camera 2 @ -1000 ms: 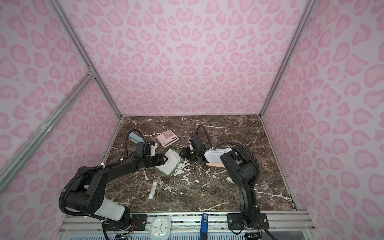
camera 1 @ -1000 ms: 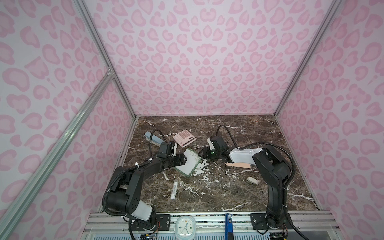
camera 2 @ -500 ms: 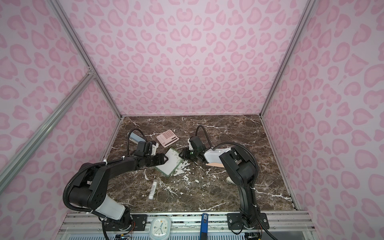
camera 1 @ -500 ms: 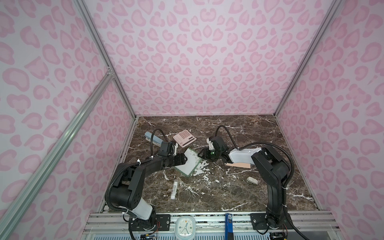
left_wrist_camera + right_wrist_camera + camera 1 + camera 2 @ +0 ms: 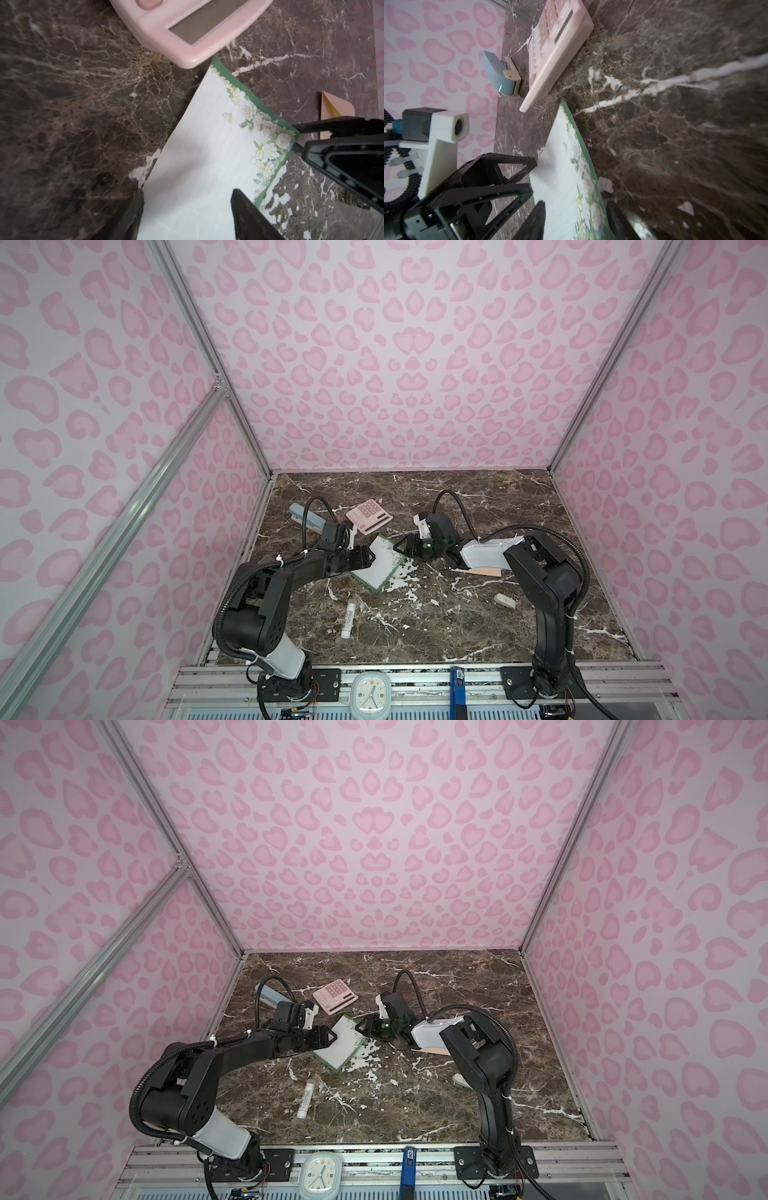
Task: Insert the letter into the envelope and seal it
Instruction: 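Grasp the letter sheet edge with the right gripper while left gripper hovers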
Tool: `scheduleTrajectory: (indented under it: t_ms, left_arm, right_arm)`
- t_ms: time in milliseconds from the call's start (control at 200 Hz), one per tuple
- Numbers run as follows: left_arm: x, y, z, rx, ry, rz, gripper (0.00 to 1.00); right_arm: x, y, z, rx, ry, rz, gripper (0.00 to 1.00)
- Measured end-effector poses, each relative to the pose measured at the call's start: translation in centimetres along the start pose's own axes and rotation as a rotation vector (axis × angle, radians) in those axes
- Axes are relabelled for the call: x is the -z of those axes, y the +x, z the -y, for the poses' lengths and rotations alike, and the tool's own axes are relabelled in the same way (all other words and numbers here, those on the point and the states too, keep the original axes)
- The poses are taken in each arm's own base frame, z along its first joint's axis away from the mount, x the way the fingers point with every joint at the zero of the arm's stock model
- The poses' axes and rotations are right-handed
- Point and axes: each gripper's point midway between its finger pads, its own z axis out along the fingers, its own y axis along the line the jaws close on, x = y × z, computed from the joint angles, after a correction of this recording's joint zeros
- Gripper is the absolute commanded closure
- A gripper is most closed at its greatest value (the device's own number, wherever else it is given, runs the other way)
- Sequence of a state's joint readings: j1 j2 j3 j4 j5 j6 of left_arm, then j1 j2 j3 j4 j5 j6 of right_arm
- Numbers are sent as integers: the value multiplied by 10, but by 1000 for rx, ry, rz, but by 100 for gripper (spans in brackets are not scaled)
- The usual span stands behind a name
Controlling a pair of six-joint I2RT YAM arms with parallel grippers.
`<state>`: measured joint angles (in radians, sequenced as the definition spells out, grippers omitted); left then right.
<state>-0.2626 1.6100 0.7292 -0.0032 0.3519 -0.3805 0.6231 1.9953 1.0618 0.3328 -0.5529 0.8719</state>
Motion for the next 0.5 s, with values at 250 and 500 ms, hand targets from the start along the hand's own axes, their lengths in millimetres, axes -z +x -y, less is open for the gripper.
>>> scheduleTrajectory:
  t_ms: [250,500]
  left_arm:
    - [0,0,0,-7,3,-2,30]
    - [-1,0,1,-9,6,-3,30]
  right_arm:
    - [-3,-1,1,-8,-9,1,68]
    - [-3,-2,1,-4,-4,4,78]
